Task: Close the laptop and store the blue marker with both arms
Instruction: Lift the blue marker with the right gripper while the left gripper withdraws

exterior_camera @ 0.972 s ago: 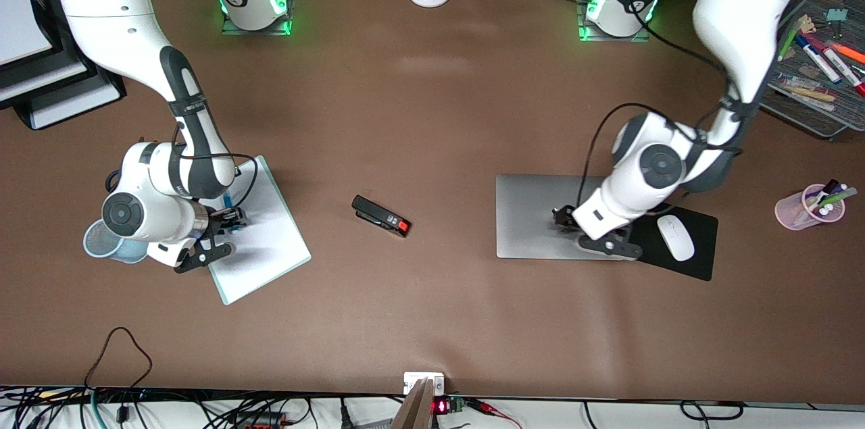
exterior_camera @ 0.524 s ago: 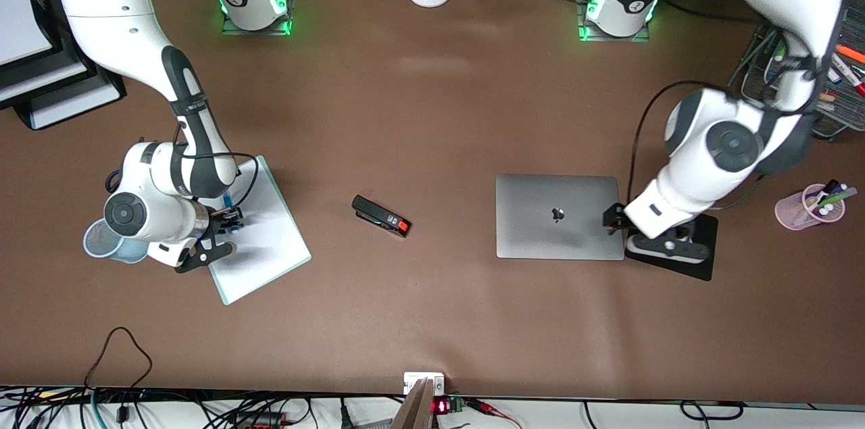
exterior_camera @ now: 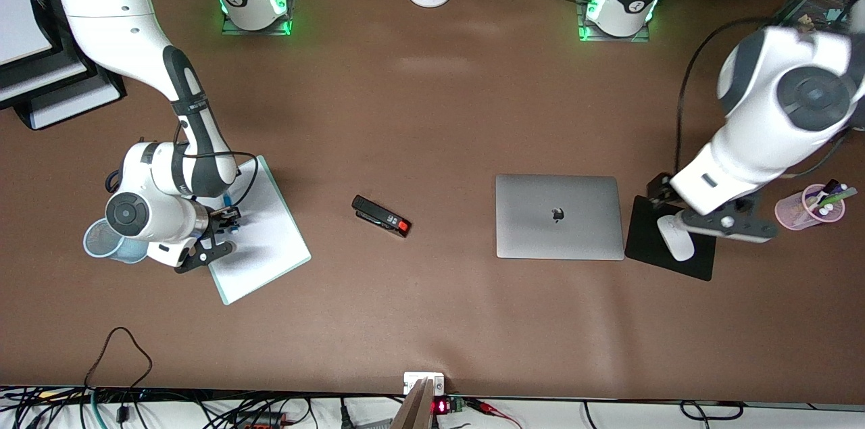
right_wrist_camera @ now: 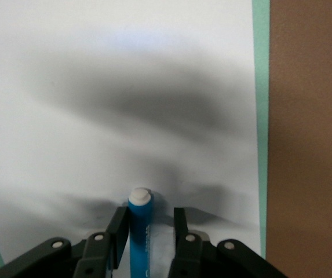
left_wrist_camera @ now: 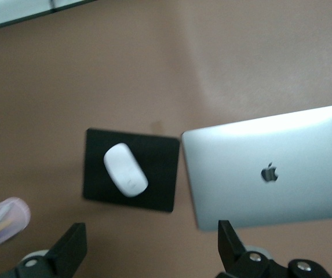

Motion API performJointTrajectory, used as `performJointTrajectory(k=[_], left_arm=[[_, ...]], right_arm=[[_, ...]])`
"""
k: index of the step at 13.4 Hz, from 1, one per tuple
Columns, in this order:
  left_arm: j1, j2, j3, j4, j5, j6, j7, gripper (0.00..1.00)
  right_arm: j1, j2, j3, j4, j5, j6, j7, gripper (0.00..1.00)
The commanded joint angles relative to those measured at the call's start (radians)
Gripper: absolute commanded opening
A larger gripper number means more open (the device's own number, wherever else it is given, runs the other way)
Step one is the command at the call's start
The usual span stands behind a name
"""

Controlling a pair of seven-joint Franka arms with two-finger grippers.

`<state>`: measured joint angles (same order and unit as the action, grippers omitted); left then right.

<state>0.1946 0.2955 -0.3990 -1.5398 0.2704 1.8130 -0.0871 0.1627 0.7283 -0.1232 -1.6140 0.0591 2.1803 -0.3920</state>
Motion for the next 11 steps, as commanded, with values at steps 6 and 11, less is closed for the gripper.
performJointTrajectory(k=[6,11], left_arm=[[0.072,-0.225,-0.009,-0.006,-0.16,-0.224,0.161,1.0],[0.134,-0.32,-0.006,-0.003,-0.272,-0.317,0.176,1.0]], right_arm=[[0.003,-0.009,-0.003,-0.012,-0.012,0.003,-0.005,0.36],[0.003,-0.007,-0.003,-0.012,-0.01,0.003,-0.004,0.34]])
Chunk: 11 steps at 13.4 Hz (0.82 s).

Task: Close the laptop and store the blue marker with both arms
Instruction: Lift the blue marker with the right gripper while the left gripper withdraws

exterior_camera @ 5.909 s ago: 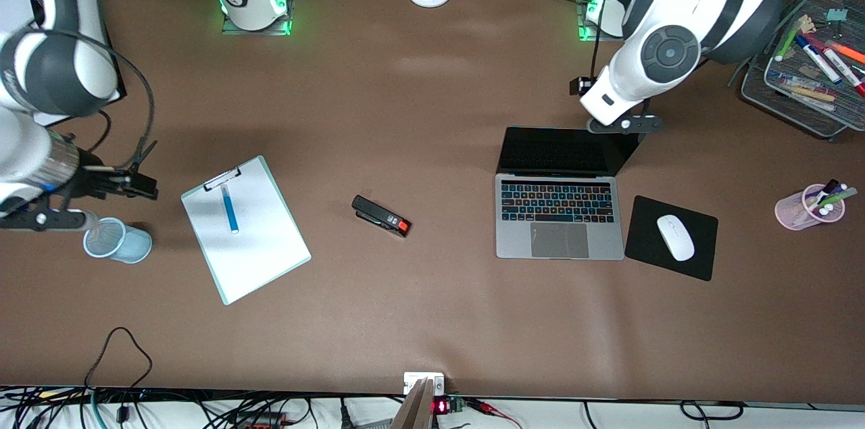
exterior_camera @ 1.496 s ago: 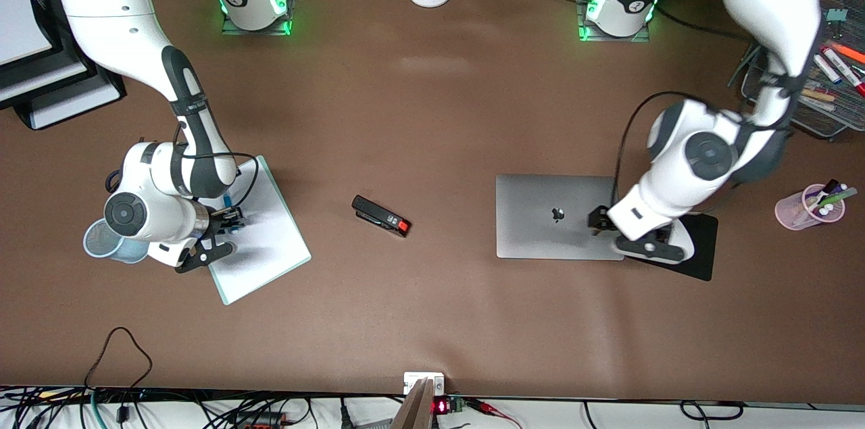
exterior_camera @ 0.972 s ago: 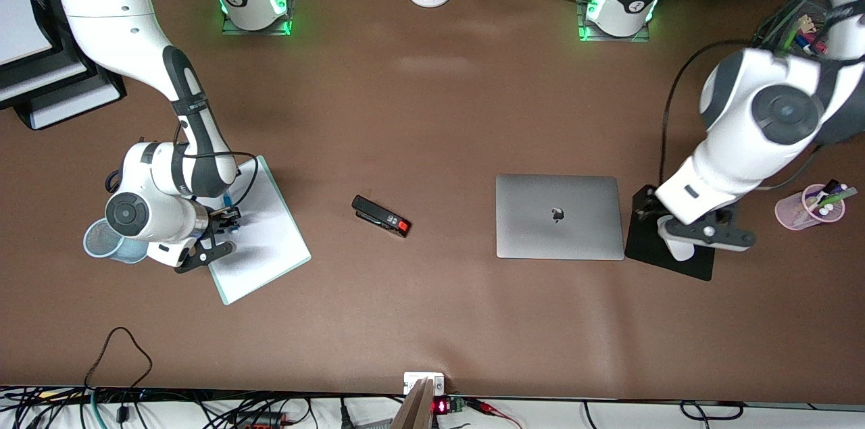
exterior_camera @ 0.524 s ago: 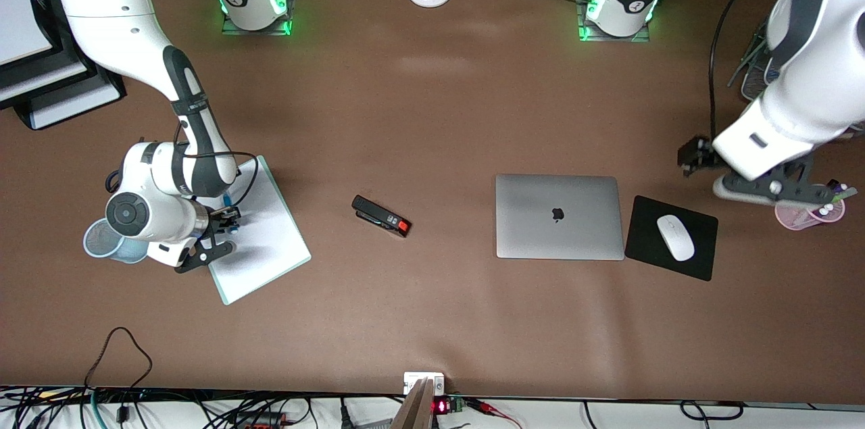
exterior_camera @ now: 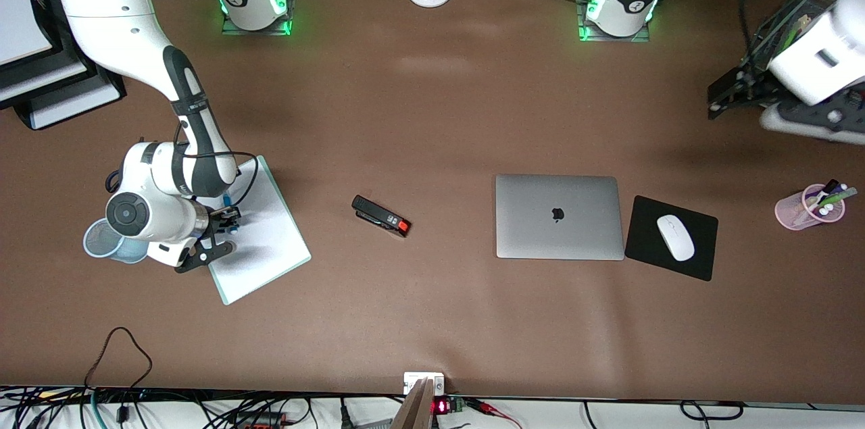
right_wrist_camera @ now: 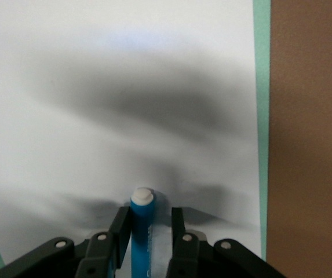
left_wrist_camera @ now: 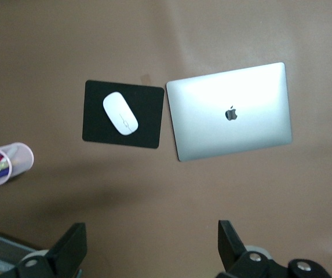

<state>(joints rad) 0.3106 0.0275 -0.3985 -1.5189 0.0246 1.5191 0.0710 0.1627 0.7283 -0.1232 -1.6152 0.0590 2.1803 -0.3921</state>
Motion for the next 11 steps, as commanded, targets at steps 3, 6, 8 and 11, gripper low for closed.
performJointTrajectory(k=[3,6,8,11], left_arm=[[0.018,-0.06,-0.003,-0.02,-0.026,-0.046,0.016,1.0],[0.018,-0.063,0.0,-0.017,-0.023,-0.066,0.016,1.0],[0.018,-0.066,0.0,-0.014,-0.023,-0.068,0.016,1.0],[0.018,-0.067,-0.003,-0.009,-0.022,-0.062,0.016,1.0]], right_arm=[[0.001,-0.007,-0.003,-0.011,-0.008,0.0,0.006,0.29],[0.001,-0.006,-0.003,-0.012,-0.008,-0.001,0.006,0.22],[0.001,-0.006,-0.003,-0.012,-0.008,-0.002,0.006,0.18],[0.0,-0.006,-0.003,-0.012,-0.002,-0.002,0.007,0.13]])
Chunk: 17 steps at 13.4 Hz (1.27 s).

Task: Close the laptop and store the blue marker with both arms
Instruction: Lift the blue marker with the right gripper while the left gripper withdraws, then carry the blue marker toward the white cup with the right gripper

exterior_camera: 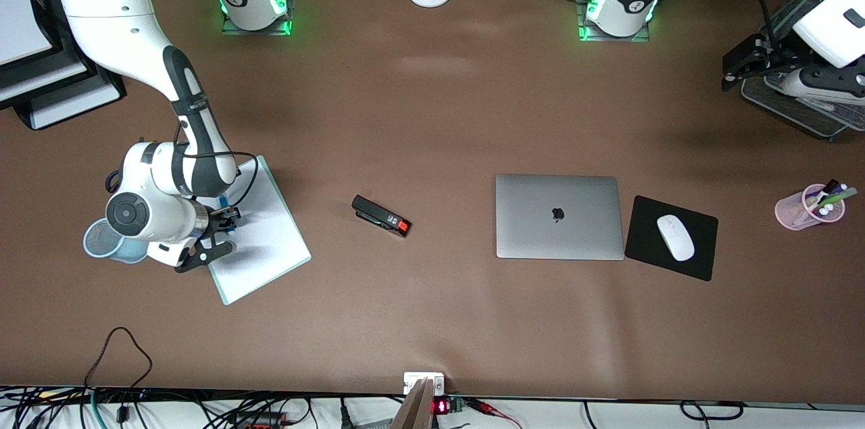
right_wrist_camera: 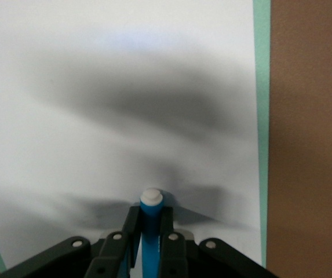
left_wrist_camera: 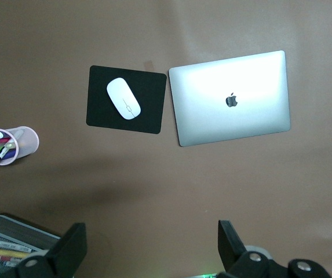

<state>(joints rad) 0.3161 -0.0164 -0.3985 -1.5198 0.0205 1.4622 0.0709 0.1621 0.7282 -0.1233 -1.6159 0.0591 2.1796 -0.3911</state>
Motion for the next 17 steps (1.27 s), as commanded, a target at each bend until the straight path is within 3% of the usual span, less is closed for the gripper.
performJointTrajectory(k=[1,4,5,8,13,17], left_arm=[[0.011,-0.023,-0.002,-0.007,-0.017,-0.005,0.018,1.0],[-0.02,-0.037,0.029,-0.016,-0.013,0.013,0.026,1.0],[-0.073,-0.04,0.074,-0.02,-0.013,0.012,0.026,1.0],[-0.308,-0.054,0.312,-0.034,-0.014,0.01,0.024,1.0],[-0.37,-0.071,0.369,-0.065,-0.016,0.015,0.013,1.0],[-0.367,-0.111,0.371,-0.146,-0.02,0.069,0.013,1.0]], right_arm=[[0.0,-0.006,-0.002,-0.012,-0.002,-0.001,0.006,0.09],[0.002,-0.007,-0.001,-0.01,0.001,-0.003,0.012,0.03],[0.005,-0.009,-0.001,-0.007,0.004,-0.003,0.014,0.02],[0.002,-0.012,-0.001,0.004,0.005,-0.001,0.012,0.01],[0.002,-0.026,-0.001,0.028,0.005,-0.003,0.006,0.0],[-0.001,-0.061,-0.002,0.059,0.008,-0.021,0.004,0.0]])
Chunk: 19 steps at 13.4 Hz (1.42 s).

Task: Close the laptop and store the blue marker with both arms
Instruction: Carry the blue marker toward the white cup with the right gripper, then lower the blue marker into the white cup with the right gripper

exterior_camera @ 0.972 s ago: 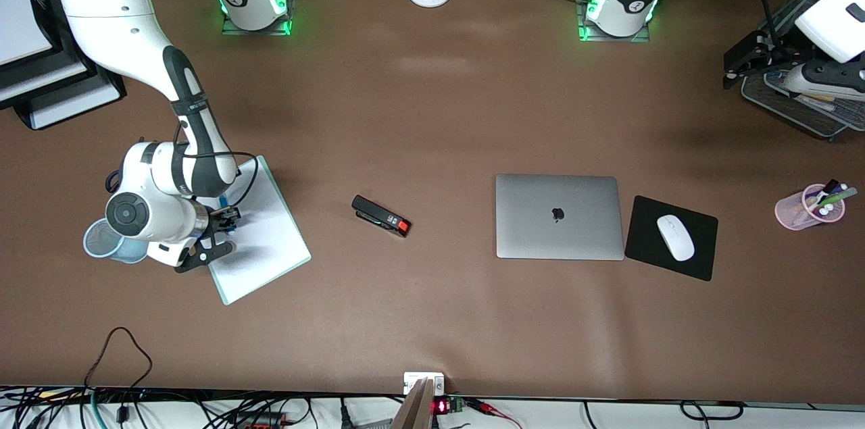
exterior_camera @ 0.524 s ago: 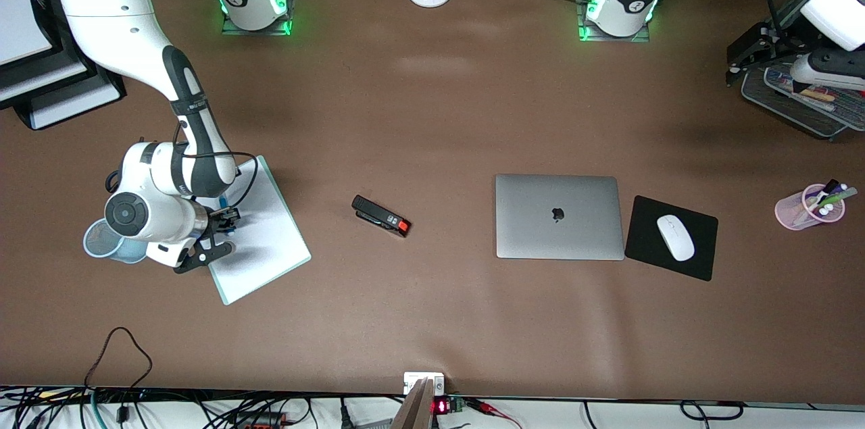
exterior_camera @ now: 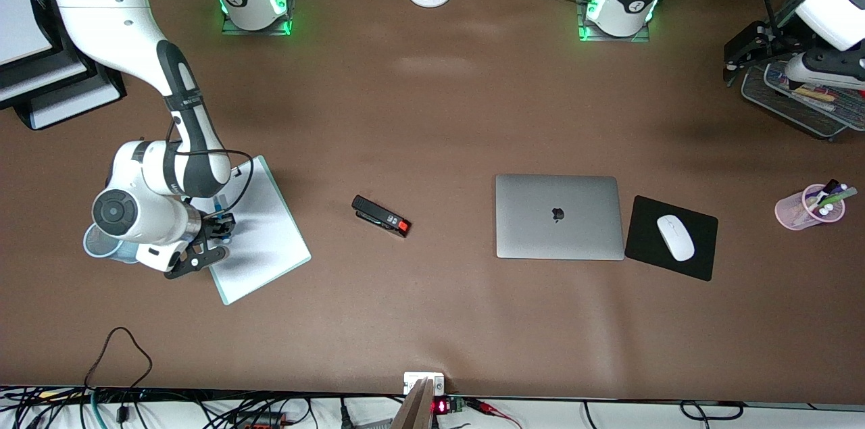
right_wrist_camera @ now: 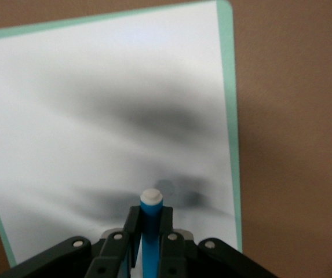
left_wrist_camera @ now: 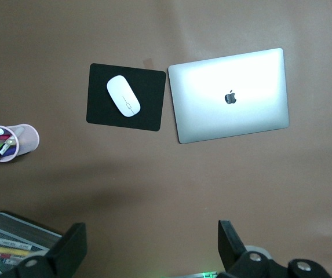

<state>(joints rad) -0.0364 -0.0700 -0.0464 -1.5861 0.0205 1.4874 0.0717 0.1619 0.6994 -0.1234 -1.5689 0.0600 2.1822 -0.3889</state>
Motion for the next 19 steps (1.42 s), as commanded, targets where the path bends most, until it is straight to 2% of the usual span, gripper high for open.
performJointTrajectory(k=[1,3,9,14,19], left_arm=[[-0.013,-0.057,0.017,-0.08,-0.02,0.042,0.013,1.0],[-0.01,-0.057,0.01,-0.08,-0.02,0.042,0.013,1.0],[-0.005,-0.056,0.008,-0.084,-0.02,0.045,0.022,1.0],[-0.004,-0.05,0.01,-0.083,-0.022,0.037,0.03,1.0],[-0.002,-0.05,0.011,-0.084,-0.022,0.037,0.029,1.0]], right_arm=[[-0.004,-0.041,-0.002,0.038,0.011,-0.053,0.004,0.0],[-0.005,-0.064,-0.002,0.085,0.024,-0.12,0.013,0.0],[-0.045,-0.101,-0.013,0.181,0.203,-0.314,0.024,0.0],[-0.096,-0.124,-0.015,0.188,0.395,-0.329,0.033,0.0],[-0.119,-0.181,-0.013,0.182,0.468,-0.369,0.134,0.0]])
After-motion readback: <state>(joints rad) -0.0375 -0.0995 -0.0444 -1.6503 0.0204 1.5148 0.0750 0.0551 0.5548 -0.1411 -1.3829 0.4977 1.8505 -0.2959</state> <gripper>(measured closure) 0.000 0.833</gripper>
